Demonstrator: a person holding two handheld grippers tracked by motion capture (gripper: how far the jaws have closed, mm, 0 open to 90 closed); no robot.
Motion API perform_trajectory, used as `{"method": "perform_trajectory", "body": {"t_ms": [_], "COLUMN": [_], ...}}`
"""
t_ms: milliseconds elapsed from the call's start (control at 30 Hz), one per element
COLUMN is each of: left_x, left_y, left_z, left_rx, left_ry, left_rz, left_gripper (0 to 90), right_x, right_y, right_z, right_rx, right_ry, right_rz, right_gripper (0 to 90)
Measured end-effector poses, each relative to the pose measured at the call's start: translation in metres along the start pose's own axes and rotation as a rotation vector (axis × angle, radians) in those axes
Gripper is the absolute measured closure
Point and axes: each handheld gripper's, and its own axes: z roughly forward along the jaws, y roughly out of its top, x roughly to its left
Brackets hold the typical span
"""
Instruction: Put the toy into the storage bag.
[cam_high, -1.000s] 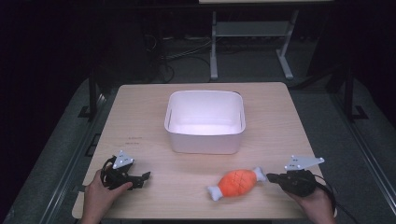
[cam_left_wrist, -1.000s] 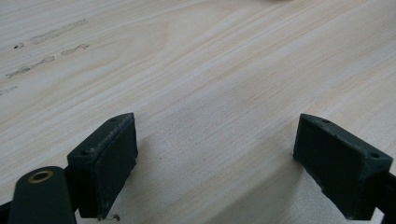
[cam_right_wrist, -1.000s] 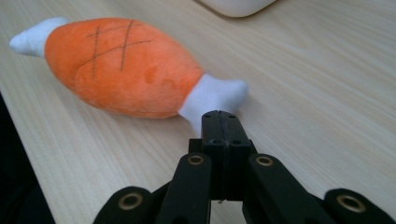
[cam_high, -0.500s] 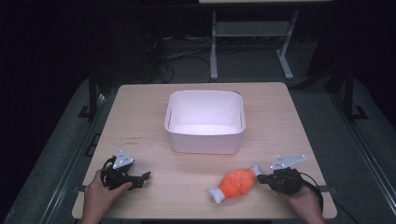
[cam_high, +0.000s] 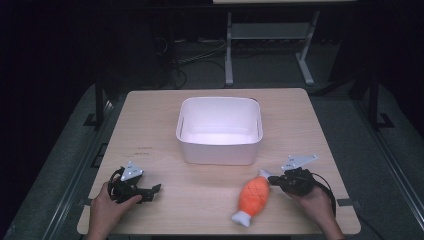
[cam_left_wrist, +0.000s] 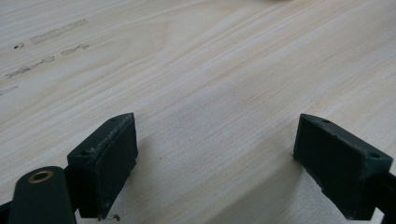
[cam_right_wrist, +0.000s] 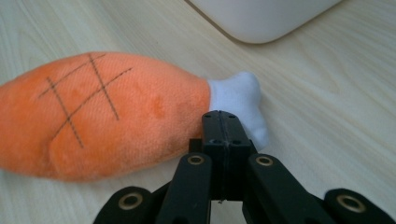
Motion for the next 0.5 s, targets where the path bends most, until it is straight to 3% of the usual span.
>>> {"method": "perform_trajectory", "body": {"t_ms": [500], "left_x": [0.000], "left_y": [0.000], "left_z": [0.000], "left_rx": [0.000], "left_ry": [0.000], "left_rz": [0.000], "left_gripper": [12.8], "right_x": [-0.004], "right_y": [0.025], "right_z": [0.020], "right_rx": [0.002], "right_ry": [0.007], "right_rz": [-0.032], "right_gripper": [89.8]}}
